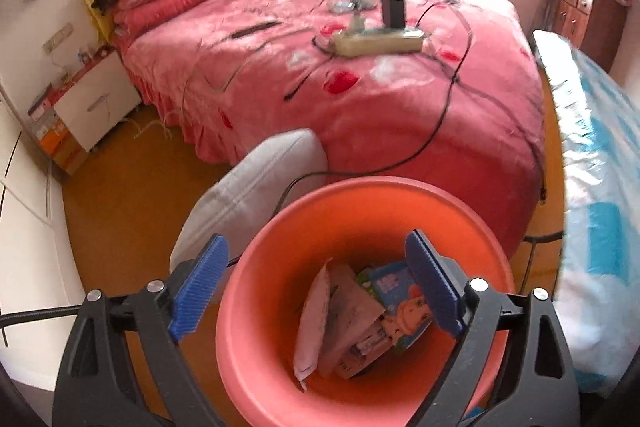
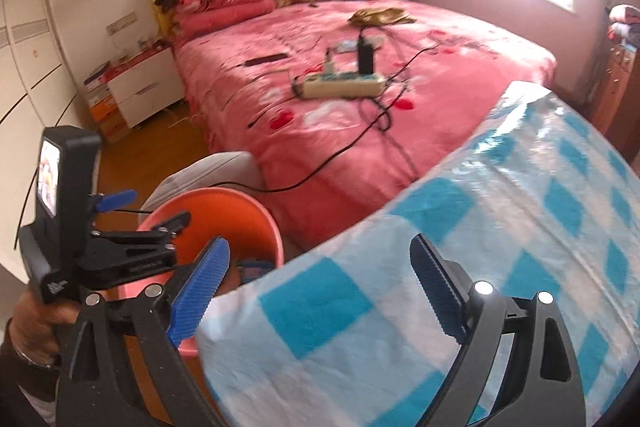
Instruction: Collect trash
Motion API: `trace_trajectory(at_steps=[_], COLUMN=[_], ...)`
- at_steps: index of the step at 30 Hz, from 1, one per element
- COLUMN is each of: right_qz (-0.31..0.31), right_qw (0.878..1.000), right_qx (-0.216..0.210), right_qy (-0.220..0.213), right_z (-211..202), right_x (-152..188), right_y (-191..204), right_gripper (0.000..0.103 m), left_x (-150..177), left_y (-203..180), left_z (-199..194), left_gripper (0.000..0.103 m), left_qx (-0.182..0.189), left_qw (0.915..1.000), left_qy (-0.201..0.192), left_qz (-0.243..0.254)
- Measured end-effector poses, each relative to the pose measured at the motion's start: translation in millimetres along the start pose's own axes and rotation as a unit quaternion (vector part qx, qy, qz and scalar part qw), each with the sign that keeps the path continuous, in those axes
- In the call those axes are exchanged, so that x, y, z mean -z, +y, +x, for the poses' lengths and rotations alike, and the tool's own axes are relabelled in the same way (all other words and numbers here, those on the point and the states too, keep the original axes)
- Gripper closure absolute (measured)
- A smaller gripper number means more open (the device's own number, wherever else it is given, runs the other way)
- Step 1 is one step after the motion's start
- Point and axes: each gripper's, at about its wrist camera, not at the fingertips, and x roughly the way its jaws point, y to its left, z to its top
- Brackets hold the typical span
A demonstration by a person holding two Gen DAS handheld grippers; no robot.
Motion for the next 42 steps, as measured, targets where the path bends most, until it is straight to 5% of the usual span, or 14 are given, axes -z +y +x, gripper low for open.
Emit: trace_trajectory(at_steps=[24,42], right_qz=[0.079,0.171], right_qw=[0.988,0.948], right_qx=[0.106,0.225], right_qy=[-0.084,-0.143], right_z=[-98,-196], right_x=[50,105], right_y=[-93,-183], right_gripper=[0.010,0.009], left_x=[-45,-39], left_y=[-133,-267], left_z=[-117,-179], left_gripper=[0.005,0.004], left_qx=[0.051,0.154], left_qw=[0.9820,0.9522], left_qy=[-0.153,-0.194], left_qz=[0.098,0.179])
